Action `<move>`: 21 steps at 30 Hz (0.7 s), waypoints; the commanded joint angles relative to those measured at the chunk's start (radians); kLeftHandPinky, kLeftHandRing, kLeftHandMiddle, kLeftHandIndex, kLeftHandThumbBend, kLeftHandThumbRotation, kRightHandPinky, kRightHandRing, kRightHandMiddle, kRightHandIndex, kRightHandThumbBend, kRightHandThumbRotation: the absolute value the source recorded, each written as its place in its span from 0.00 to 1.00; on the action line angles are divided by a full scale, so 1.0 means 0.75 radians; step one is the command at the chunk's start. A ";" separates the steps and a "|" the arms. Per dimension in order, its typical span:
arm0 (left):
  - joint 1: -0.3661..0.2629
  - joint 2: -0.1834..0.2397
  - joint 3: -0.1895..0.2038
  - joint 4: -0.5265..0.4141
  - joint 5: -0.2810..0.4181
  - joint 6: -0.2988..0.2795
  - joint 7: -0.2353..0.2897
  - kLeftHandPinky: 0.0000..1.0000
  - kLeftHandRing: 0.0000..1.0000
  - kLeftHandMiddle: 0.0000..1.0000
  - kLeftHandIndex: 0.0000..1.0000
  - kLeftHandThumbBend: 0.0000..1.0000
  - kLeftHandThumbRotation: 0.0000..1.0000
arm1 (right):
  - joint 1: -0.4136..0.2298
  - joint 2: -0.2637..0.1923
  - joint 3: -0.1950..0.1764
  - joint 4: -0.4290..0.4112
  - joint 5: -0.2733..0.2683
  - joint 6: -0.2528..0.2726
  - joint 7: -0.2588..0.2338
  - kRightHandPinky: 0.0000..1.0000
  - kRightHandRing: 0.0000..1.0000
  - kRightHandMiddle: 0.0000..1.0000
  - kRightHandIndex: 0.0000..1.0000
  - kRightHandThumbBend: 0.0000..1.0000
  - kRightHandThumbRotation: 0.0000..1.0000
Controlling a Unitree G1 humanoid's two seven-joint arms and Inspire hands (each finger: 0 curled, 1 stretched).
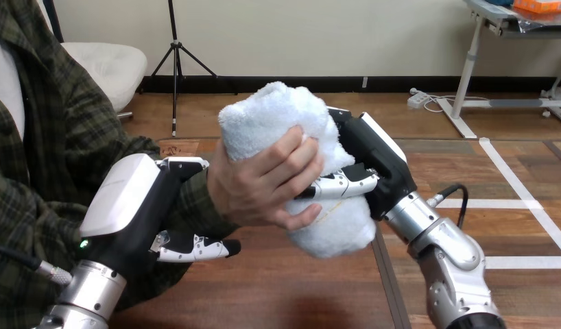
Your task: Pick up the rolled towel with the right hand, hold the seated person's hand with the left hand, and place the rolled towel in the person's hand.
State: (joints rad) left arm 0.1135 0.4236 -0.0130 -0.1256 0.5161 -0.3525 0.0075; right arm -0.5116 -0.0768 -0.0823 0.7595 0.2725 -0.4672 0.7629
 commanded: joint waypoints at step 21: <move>-0.114 0.060 0.049 0.231 -0.100 -0.114 -0.001 0.65 0.75 0.82 0.85 1.00 0.45 | 0.027 -0.100 0.029 -0.360 -0.107 0.131 -0.170 0.80 0.85 0.86 0.89 0.91 0.37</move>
State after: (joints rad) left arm 0.0625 0.4548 0.0198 0.0088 0.4756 -0.4255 0.0196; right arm -0.4693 -0.1247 -0.0403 0.5752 0.1807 -0.3723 0.6676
